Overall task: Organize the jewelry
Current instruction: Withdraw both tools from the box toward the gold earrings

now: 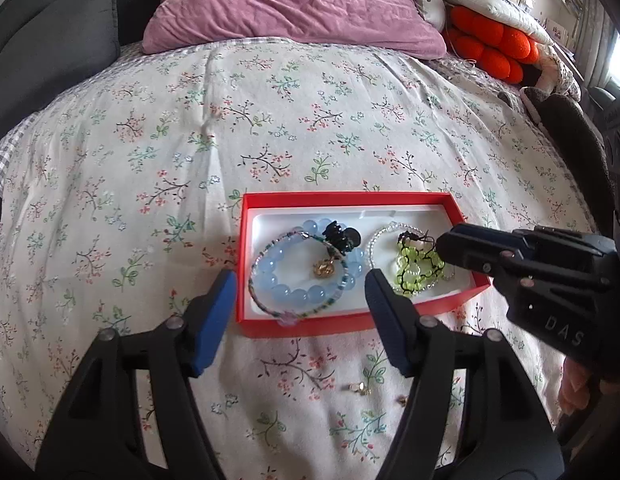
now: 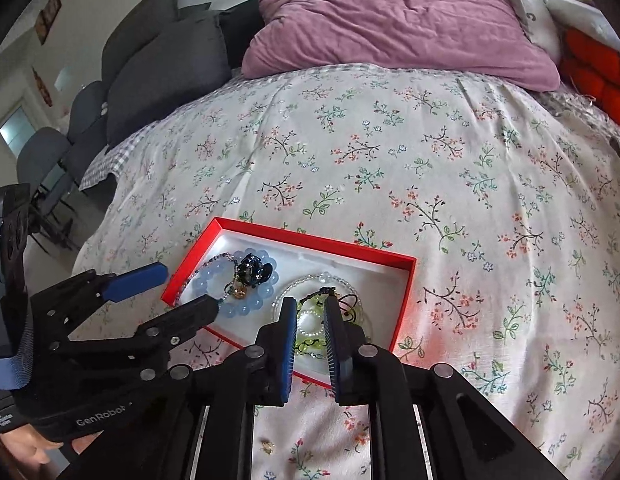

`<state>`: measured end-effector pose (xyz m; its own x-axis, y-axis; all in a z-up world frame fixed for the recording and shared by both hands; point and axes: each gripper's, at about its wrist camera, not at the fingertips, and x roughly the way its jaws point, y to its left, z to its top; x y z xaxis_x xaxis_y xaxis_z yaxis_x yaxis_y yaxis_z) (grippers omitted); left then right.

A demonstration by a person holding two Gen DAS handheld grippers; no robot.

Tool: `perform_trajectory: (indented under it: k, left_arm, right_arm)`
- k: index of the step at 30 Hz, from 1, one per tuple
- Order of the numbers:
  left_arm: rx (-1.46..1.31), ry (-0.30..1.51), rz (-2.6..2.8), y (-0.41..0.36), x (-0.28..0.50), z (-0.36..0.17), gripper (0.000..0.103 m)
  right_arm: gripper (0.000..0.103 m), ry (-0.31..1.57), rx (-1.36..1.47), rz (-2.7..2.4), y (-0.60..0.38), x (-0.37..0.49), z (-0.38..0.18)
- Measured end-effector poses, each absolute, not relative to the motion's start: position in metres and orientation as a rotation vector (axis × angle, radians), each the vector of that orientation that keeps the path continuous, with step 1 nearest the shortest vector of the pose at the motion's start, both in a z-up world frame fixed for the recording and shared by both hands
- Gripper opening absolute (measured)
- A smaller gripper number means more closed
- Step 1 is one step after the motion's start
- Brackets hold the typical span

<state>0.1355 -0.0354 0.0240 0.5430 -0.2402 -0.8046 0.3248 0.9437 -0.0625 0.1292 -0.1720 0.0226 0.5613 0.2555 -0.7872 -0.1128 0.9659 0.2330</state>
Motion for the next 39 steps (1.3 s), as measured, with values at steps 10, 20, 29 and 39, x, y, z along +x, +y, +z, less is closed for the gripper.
perform_trajectory:
  k: [10, 20, 29, 39]
  left_arm:
    - [0.121, 0.973, -0.333, -0.022, 0.113, 0.023, 0.081]
    - [0.172, 1.048, -0.341, -0.010, 0.095, 0.004, 0.081]
    - [0.097, 1.139, -0.343, 0.009, 0.088, -0.021, 0.081]
    - [0.153, 1.083, -0.468, -0.009, 0.075, -0.032, 0.071]
  right_arm:
    - [0.064, 0.949, 0.126, 0.227, -0.178, 0.106, 0.030]
    - [0.076, 0.953, 0.045, 0.229, -0.179, 0.077, 0.024]
    - [0.078, 1.012, -0.013, 0.220, -0.178, 0.058, 0.002]
    - [0.078, 1.080, -0.049, 0.235, -0.170, 0.048, -0.020]
